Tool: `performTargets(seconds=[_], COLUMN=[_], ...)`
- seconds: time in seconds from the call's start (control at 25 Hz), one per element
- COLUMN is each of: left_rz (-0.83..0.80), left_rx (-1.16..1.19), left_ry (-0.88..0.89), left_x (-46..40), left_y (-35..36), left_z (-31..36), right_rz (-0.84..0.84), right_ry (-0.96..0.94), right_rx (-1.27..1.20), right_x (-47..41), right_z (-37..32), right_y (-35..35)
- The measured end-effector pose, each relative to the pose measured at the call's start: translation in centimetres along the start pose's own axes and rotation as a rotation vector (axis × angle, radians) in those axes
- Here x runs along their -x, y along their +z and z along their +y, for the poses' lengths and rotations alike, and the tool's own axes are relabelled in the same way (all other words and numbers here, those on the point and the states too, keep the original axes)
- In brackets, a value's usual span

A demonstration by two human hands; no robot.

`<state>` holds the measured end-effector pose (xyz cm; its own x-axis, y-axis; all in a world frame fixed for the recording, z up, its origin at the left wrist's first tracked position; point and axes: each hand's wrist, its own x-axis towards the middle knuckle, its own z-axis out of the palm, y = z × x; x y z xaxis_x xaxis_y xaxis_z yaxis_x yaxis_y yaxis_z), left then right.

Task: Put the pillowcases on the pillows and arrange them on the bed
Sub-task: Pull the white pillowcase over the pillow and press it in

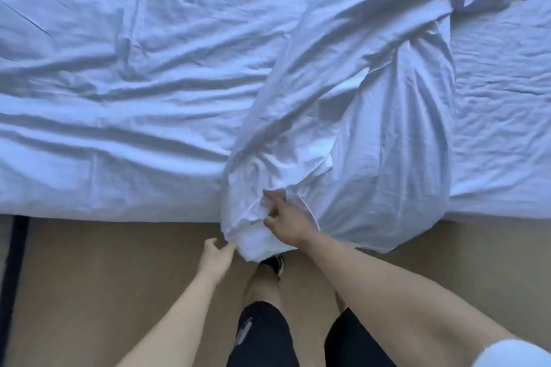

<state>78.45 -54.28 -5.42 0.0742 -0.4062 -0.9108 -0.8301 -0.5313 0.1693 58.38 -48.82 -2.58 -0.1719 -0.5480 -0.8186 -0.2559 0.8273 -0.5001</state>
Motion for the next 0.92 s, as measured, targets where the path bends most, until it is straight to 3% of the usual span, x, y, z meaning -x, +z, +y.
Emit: performTargets(seconds=[0.08,0.16,0.2,0.28,0.36,0.4,0.48,0.6,0.68,0.76,0.88,0.92], left_rz=[-0.018,0.039,0.111,0.322,0.461,0.446,0.308,0.269,0.278,0.272,0.178,0.143], left_rx=[0.057,-0.049,-0.136,-0.361,-0.561,-0.682,-0.985,-1.152,-1.093,-1.129,-1.291,-1.336], left_ry=[0.146,0.245,0.263,0.352,0.656,0.809,0.899,0.767,0.773,0.906,1.069,1.017], left_x=[-1.0,-1.6,-1.5,-0.5,0.3,0.5,0.6,-0.3,-0.9,-1.5,-2.5,-3.2], left_y=[0.7,1.7,2.2,3.1,4.1,4.9,6.3,6.7,6.2,5.6,5.2,5.8], left_z=[2.5,4.4,5.3,6.9,7.4,6.8,4.8,2.6,1.0,-1.0,-3.9,-4.6], right_rz=[0.006,0.018,0.104,0.439,0.733,0.759,0.580,0.272,0.262,0.219,0.069,0.035], right_ry=[0.056,0.170,0.206,0.247,0.215,0.158,0.105,0.131,0.191,0.314,0.511,0.547], right_rx=[-0.256,-0.469,-0.500,-0.427,-0.283,-0.234,-0.224,-0.260,-0.398,-0.438,-0.322,-0.264], right_x=[0.7,1.3,1.5,2.3,2.7,2.7,1.3,-0.3,0.4,3.0,4.8,3.8], right_z=[2.3,4.2,4.9,6.0,6.5,6.5,6.3,6.5,8.3,10.9,14.7,15.5], right_y=[0.6,0.9,0.9,0.3,-0.2,-0.6,-1.1,0.0,2.3,6.1,9.9,9.9])
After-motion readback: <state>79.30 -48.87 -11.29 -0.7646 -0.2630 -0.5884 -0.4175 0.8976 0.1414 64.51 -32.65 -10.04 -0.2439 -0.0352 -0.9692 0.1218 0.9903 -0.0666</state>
